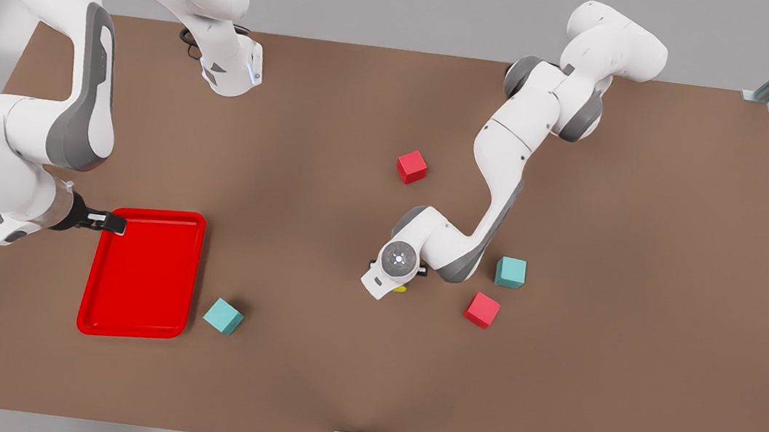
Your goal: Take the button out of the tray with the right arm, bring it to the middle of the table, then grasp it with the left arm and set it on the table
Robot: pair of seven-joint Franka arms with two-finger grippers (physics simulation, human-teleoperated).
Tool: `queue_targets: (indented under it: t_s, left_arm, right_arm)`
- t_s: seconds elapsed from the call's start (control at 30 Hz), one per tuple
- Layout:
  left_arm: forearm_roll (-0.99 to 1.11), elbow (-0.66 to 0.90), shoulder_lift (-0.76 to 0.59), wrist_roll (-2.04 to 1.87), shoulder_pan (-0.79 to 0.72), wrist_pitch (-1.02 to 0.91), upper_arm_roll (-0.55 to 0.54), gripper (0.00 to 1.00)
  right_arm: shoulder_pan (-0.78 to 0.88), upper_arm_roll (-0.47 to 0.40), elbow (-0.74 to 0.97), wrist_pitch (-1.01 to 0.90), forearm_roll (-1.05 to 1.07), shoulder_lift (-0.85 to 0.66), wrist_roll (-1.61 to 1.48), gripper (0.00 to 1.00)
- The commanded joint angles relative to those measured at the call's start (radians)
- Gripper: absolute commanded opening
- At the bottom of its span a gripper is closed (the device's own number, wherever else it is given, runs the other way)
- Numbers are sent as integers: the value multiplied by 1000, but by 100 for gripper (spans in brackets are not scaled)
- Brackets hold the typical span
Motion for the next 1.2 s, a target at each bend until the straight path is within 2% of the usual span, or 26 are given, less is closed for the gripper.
queue_targets:
  t_s: [0.0, 0.17, 0.23, 0.27, 0.37, 0.4, 0.5, 0.8, 0.83, 1.0, 1.17]
  left_arm:
    - [1, -2, 1, -17, 0, 17, 0, 100]
    - [3, -11, 1, -18, -1, 17, 0, 99]
    - [3, -11, 2, -17, -1, 17, 0, 96]
    - [3, -11, 2, -17, -1, 17, 0, 91]
    - [3, -10, 1, -17, 0, 11, 0, 66]
    - [3, -8, -1, -17, 0, 8, 0, 54]
    - [1, -9, -3, -26, 0, 5, -1, 42]
    - [3, 3, -81, -61, 9, -38, 12, 42]
    - [1, 3, -81, -84, 2, -29, 49, 42]
    - [3, 3, -102, -233, 2, 143, 80, 42]
    - [4, 3, -105, -389, -32, 178, 128, 42]
  right_arm:
    - [-1, 0, 0, 0, 0, -1, 9, 100]
    - [-3, 0, 2, -2, 0, -1, 9, 100]
    - [-3, 0, 0, -2, -2, -1, 9, 100]
    - [-3, 0, 0, -2, -2, -3, 9, 100]
    - [-3, 0, 0, -3, -2, -1, 9, 100]
    - [-1, 0, 0, -3, -2, -1, 9, 100]
    - [-1, 0, 0, -3, -2, -1, 10, 100]
    - [3, 0, 0, -3, -2, 0, 12, 100]
    - [3, 0, 0, -3, -2, 0, 12, 100]
    - [5, 0, 0, -3, -2, -1, 12, 100]
    - [3, 0, 0, -3, -2, 0, 12, 100]
